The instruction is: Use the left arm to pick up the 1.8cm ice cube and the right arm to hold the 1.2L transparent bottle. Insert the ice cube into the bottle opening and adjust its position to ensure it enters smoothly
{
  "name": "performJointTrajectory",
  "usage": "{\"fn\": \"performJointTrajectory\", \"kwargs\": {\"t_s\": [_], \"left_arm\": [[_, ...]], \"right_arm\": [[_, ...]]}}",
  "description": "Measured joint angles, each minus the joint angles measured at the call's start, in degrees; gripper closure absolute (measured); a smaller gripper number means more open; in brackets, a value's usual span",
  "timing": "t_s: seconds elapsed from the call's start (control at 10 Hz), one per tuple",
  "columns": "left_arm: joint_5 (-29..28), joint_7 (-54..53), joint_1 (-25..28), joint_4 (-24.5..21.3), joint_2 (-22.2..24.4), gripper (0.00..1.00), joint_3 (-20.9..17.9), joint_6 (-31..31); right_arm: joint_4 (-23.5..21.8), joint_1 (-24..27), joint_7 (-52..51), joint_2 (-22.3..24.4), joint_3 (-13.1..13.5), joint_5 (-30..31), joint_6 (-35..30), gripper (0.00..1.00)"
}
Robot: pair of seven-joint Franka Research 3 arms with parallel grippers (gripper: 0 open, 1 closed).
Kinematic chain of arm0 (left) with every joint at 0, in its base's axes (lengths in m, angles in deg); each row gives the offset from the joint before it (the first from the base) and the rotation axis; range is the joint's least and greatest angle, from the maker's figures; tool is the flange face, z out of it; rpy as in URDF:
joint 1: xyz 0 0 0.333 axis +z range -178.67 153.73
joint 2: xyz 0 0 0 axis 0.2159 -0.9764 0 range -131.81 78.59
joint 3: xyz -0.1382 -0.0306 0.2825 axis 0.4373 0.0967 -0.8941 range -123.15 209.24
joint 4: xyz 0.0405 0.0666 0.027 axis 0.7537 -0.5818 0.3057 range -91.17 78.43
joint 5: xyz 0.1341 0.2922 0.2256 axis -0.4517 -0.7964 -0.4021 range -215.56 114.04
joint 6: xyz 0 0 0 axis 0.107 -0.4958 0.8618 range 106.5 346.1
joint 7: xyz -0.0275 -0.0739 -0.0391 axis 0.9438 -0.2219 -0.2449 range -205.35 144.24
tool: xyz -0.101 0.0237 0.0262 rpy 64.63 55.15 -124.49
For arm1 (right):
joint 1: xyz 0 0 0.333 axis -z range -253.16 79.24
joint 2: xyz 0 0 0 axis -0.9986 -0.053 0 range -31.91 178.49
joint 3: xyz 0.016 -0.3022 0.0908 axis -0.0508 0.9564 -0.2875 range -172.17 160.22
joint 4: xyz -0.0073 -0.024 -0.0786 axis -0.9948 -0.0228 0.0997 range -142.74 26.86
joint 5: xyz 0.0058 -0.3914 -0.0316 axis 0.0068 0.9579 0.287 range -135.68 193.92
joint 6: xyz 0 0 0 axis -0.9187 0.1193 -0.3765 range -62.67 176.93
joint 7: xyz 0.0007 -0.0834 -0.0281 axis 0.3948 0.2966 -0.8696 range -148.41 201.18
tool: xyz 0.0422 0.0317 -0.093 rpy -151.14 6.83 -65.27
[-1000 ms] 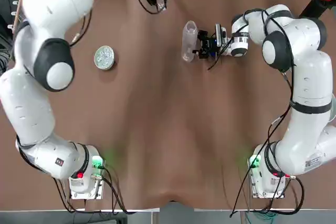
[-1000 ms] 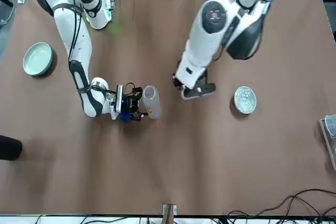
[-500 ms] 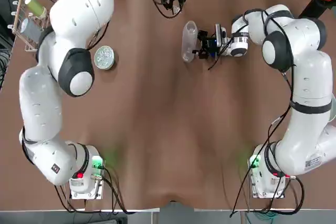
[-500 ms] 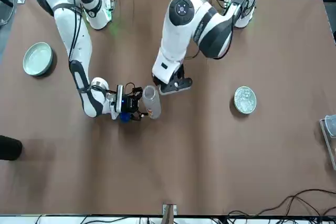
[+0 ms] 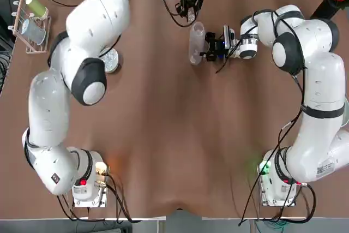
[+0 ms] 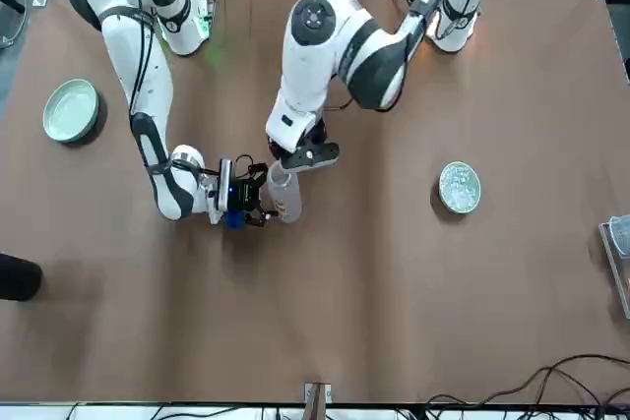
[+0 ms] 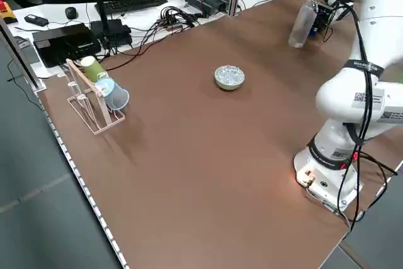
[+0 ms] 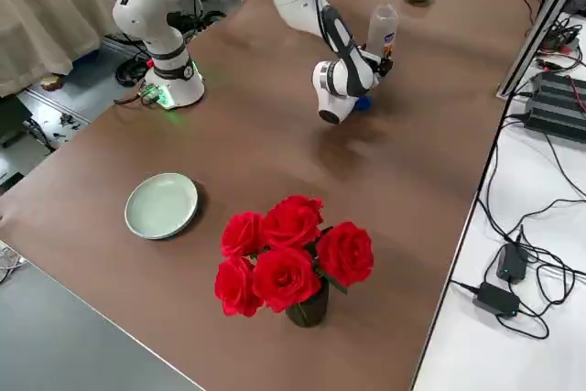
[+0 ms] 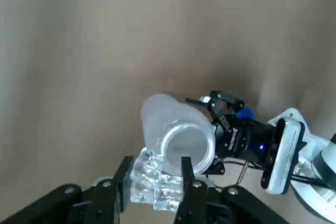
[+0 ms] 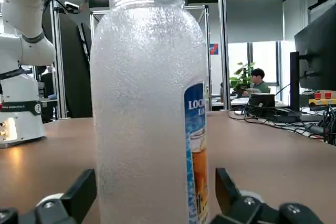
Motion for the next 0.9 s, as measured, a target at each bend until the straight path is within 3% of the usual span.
{"fn": "performJointTrajectory", "kwargs": {"t_s": [0.2,0.9], "left_arm": [[0.0,1.0,-2.1,0.0,-1.0,0.59,-1.5,2.9],[0.0,1.1,-2.2,0.1,-3.0,0.59,-2.3,7.3]], "right_arm": [[0.0,-0.2,0.0,0.0,0.0,0.0,0.0,0.0],[0.0,-0.4,-0.1,0.0,0.0,0.0,0.0,0.0]]}}
